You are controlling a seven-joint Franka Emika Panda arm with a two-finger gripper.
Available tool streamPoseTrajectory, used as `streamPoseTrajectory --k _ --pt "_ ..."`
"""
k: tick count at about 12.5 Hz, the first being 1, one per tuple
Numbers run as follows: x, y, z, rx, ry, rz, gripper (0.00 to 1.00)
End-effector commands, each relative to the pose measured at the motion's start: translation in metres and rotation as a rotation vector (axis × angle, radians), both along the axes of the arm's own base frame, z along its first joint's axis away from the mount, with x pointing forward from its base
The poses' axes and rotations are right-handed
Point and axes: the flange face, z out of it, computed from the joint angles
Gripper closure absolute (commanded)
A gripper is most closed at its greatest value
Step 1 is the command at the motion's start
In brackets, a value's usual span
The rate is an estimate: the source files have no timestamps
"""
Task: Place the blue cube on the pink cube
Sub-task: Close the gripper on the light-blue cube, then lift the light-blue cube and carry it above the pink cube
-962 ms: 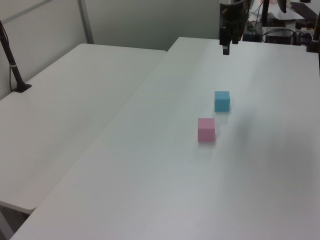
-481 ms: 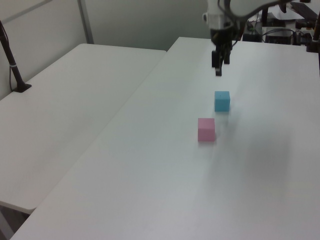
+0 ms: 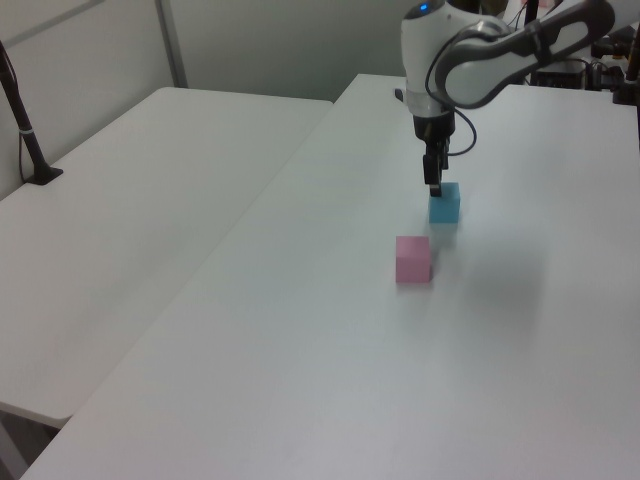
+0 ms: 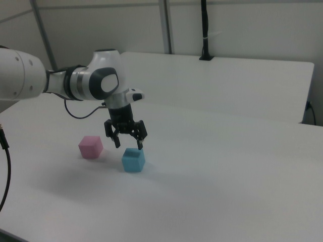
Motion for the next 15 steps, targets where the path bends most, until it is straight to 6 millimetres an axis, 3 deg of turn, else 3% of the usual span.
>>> streamPoseTrajectory --k 1,5,6,7,8,9,11,13,15 --pt "-0.006 -0.006 -0.03 -0.048 0.024 0.063 0.0" --pt "-0.011 -0.008 -0.051 -0.067 0.025 0.086 0.0" --pt "-0.01 -0.008 -0.054 -0.068 0.028 0.084 0.16" --pt "-0.01 -0.007 -0.052 -0.067 0.024 0.082 0.48" --pt "-0.01 -0.006 -0.05 -0.067 0.021 0.08 0.71" --pt "-0.01 -0.005 -0.042 -0.063 0.016 0.068 0.84" --pt "-0.017 -0.003 0.009 -0.043 -0.012 0.044 0.85" --pt "-0.021 -0.006 0.076 0.03 -0.05 -0.011 0.85" --pt "-0.017 -0.009 0.122 0.056 -0.056 -0.041 0.85"
